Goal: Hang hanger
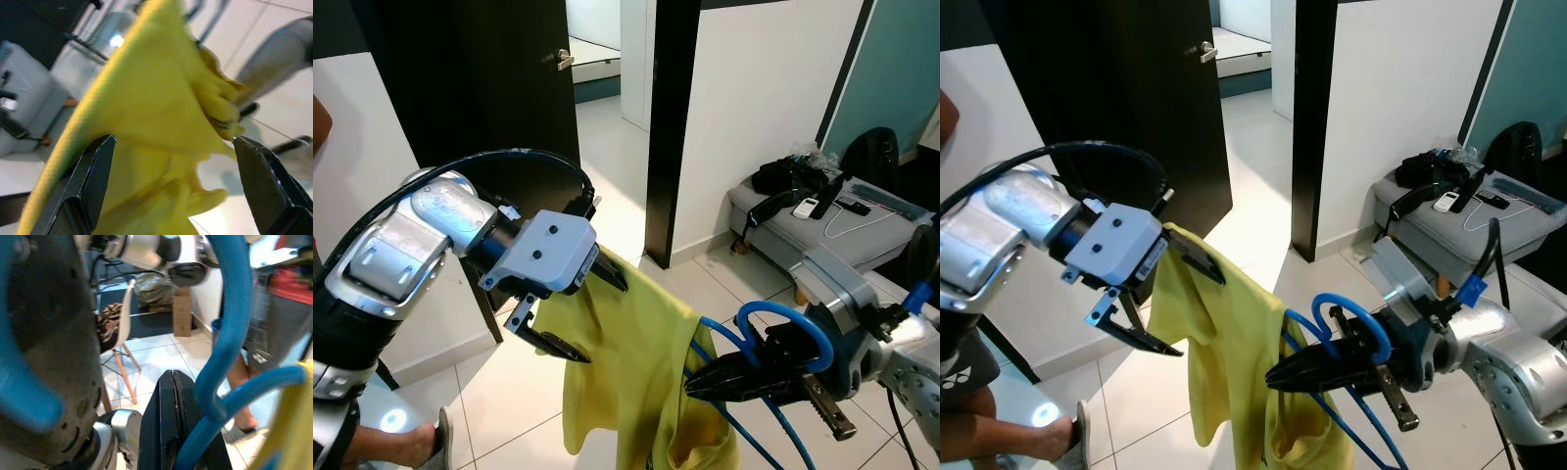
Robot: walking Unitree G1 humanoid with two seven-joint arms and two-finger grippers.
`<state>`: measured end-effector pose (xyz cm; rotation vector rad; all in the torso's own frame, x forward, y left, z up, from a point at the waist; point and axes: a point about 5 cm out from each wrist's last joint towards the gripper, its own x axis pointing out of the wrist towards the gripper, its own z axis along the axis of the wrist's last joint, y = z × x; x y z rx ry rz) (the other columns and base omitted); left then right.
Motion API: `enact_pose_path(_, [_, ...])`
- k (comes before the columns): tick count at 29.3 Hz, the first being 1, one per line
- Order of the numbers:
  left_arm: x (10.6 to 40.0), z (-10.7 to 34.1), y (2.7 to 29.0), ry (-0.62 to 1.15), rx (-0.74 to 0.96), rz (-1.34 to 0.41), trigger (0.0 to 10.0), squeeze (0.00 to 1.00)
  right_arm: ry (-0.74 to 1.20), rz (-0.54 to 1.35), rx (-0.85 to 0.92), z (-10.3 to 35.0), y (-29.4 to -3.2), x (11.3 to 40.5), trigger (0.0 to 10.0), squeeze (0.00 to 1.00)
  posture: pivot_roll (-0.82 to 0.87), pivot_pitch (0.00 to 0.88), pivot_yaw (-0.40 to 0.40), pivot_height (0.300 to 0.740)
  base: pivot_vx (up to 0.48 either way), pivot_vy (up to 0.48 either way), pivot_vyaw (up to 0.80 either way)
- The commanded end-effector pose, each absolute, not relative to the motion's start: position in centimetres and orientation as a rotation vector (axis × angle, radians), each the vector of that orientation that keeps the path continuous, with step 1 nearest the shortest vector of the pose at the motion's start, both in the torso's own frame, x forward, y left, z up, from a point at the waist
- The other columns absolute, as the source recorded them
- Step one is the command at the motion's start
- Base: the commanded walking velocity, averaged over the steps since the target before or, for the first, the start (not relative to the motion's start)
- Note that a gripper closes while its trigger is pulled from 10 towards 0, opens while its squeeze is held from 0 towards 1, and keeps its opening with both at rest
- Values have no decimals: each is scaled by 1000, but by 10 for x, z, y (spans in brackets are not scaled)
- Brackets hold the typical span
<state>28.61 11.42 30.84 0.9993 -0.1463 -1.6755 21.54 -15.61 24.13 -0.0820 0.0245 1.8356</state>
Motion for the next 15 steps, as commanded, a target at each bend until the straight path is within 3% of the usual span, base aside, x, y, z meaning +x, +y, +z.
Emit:
enact_pose_path(1, [288, 309, 112, -146, 999, -1670, 10000, 0, -9, 1875, -97, 248, -151, 211, 10000, 0, -80, 0, 54, 740, 0, 0, 0])
enact_pose_path(8, [270, 337, 124, -173, 798, -1862, 10000, 0, -2, 1873, -96, 247, -151, 212, 10000, 0, -82, 0, 55, 740, 0, 0, 0])
enact_pose_path(15, [259, 334, 150, -77, 784, -1897, 10000, 0, -1, 1864, -96, 249, -152, 212, 10000, 0, -81, 0, 52, 740, 0, 0, 0])
